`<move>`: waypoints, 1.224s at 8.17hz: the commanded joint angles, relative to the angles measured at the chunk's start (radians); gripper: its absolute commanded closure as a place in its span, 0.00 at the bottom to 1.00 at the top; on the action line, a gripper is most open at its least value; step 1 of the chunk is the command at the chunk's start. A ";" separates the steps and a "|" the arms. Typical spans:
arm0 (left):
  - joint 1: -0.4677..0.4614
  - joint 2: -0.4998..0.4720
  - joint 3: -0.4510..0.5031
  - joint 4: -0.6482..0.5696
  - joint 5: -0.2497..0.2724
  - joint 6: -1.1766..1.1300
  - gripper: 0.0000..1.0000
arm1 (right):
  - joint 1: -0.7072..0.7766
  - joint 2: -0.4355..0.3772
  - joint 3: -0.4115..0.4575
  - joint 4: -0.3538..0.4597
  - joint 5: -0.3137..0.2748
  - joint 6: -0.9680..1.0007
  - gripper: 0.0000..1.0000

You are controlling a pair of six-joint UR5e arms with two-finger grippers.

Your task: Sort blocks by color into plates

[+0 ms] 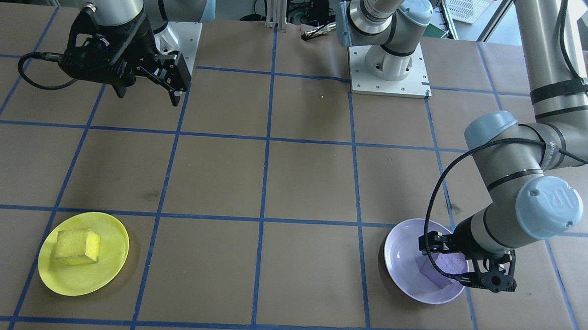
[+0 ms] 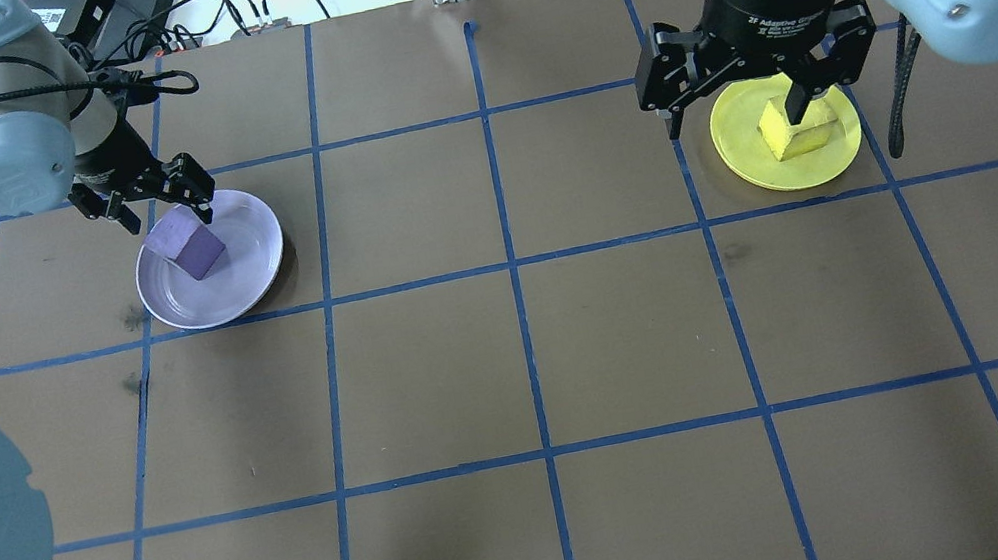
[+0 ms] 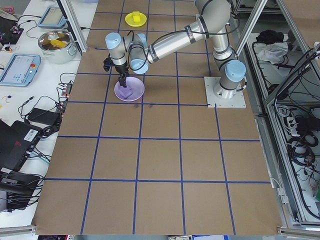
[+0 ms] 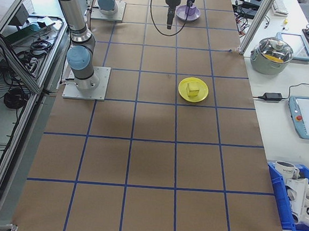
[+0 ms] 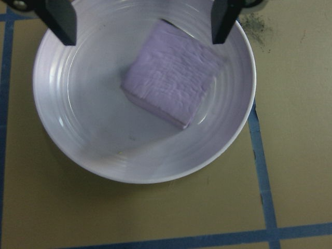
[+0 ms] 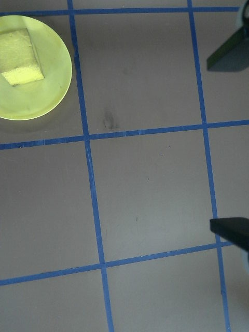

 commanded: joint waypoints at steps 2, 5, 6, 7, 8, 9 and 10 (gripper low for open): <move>-0.018 0.124 0.000 -0.101 0.065 -0.067 0.00 | 0.000 0.000 0.000 0.000 0.001 0.001 0.00; -0.092 0.250 -0.002 -0.189 0.065 -0.185 0.00 | 0.000 0.000 0.000 0.000 0.000 0.000 0.00; -0.134 0.274 -0.002 -0.192 0.067 -0.231 0.00 | 0.000 0.000 0.000 0.000 0.001 0.001 0.00; -0.166 0.294 -0.002 -0.192 0.068 -0.238 0.00 | 0.000 0.000 0.000 0.000 0.000 0.000 0.00; -0.194 0.319 -0.005 -0.192 0.064 -0.238 0.00 | 0.000 0.000 0.000 0.000 0.001 0.000 0.00; -0.215 0.347 -0.011 -0.194 0.062 -0.238 0.00 | 0.000 0.000 0.000 0.000 0.001 0.001 0.00; -0.229 0.380 -0.015 -0.195 0.059 -0.242 0.00 | 0.000 0.000 0.000 0.000 0.001 0.000 0.00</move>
